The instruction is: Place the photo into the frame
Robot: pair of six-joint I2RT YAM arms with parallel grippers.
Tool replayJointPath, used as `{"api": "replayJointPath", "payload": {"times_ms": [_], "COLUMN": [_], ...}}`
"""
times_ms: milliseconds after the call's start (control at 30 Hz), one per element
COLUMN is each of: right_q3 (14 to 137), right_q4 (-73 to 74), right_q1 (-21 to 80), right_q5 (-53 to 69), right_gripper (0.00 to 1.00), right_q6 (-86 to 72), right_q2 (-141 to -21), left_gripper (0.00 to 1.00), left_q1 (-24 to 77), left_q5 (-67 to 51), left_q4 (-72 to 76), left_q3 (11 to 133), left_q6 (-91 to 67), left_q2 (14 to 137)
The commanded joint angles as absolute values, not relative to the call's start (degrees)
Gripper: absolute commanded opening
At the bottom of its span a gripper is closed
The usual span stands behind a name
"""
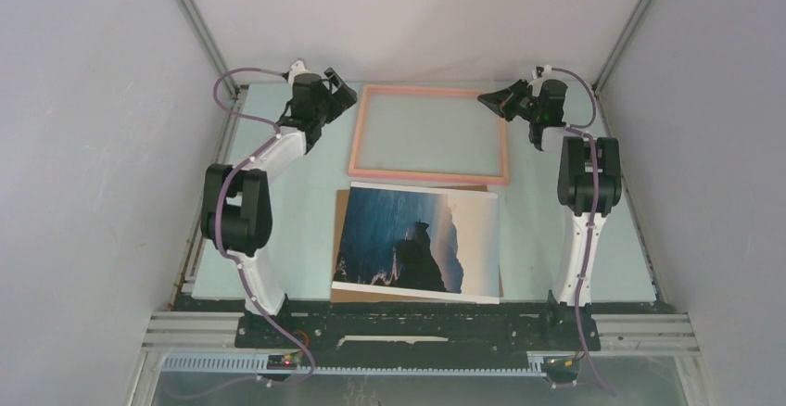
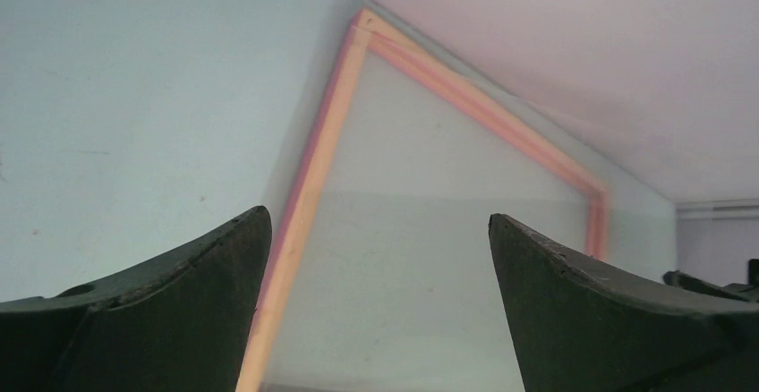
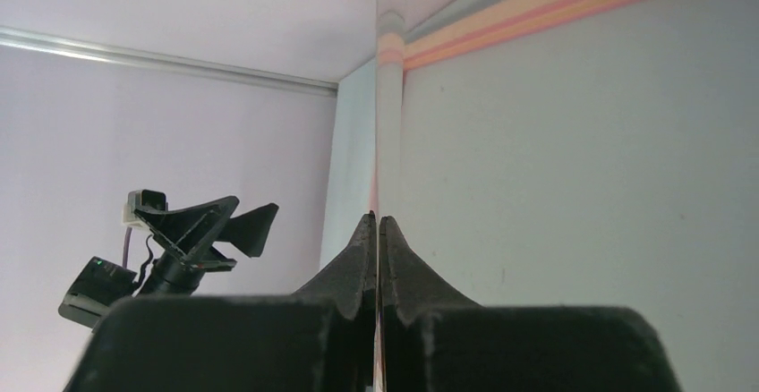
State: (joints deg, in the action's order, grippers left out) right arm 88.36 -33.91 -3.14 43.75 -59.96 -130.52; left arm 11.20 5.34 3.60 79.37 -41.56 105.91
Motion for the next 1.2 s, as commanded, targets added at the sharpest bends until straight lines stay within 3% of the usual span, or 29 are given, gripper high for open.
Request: {"api": "replayJointPath", "payload": {"times_ms": [0,1167], "right_q3": [91.28,89.61], "right_q4": [-31.36,-31.93], "right_q1": [-3.01,-3.43], "right_q5": [44.94,40.17], "right_gripper": [0.0,0.0], "right_q6": [-57.47,-56.55], "right_q2": [-130.74,-132.09], "left_gripper": [1.0,1.0], "left_q1": [10.33,10.2], "left_q5": [4.55,-1.1], "left_q4": [3.96,5.09], "left_q3": [82.76,81.48], "left_q6": [-37.46,-41.57], "left_q2": [107.88,112.06]}}
